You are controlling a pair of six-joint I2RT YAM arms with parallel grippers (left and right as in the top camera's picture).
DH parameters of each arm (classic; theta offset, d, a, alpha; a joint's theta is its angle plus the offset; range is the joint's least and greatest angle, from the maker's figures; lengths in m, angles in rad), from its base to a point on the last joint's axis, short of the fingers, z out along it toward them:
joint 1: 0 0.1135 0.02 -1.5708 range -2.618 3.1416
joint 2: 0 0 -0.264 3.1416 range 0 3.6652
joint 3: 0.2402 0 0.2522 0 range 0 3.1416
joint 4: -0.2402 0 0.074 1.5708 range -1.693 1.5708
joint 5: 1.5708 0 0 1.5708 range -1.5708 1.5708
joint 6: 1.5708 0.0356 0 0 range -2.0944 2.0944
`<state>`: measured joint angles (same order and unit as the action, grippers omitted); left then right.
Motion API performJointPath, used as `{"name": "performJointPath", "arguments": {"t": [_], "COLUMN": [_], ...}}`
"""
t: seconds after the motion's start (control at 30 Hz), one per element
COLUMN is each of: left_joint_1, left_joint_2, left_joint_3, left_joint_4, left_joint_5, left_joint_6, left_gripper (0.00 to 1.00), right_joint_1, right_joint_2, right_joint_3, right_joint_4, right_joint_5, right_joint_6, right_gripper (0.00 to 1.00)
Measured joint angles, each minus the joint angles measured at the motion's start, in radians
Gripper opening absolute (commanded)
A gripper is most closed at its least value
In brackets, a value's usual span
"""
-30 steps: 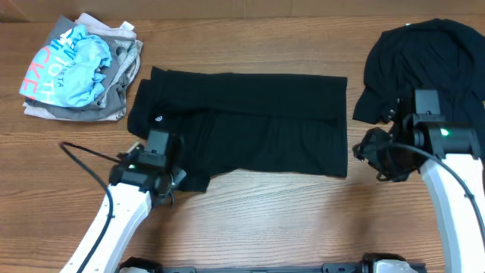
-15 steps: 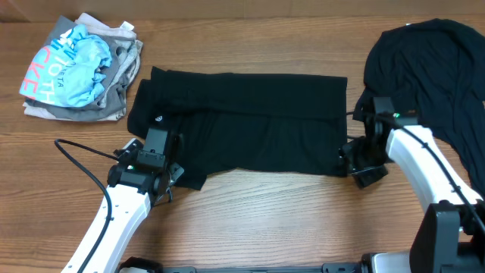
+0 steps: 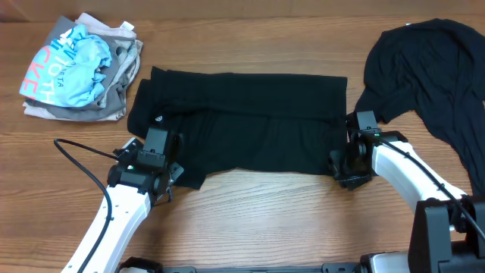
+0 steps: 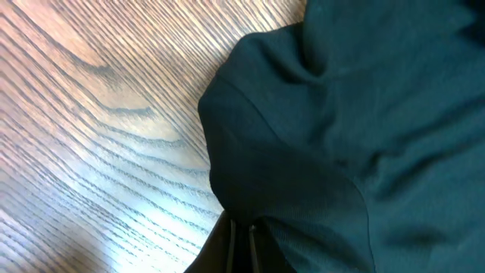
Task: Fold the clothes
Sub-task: 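Fold the bottom edge up toward the top edge with both grippers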
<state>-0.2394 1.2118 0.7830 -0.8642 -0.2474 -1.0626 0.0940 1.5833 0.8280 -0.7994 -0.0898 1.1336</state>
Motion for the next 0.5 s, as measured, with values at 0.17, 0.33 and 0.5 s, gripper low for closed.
{"name": "performJointPath", "arguments": {"t": [0.17, 0.33, 0.5], "left_joint_1": [0.000, 0.000, 0.000], "left_joint_2": [0.000, 0.000, 0.000], "left_joint_3": [0.000, 0.000, 0.057], "left_joint_4": [0.000, -0.001, -0.123], "left_joint_5": [-0.029, -0.045, -0.057], "left_joint_6": [0.000, 0.019, 0.064], "left_gripper": [0.04, 0.04, 0.04], "right_joint_1": [0.000, 0.000, -0.023], "right_joint_2": [0.000, 0.000, 0.000], "right_joint_3": [0.000, 0.000, 0.000], "right_joint_4": [-0.003, -0.047, -0.148], "right_joint_5": [0.040, 0.049, 0.049], "right_joint_6": [-0.008, -0.013, -0.048], "right_gripper": [0.04, 0.04, 0.04]}}
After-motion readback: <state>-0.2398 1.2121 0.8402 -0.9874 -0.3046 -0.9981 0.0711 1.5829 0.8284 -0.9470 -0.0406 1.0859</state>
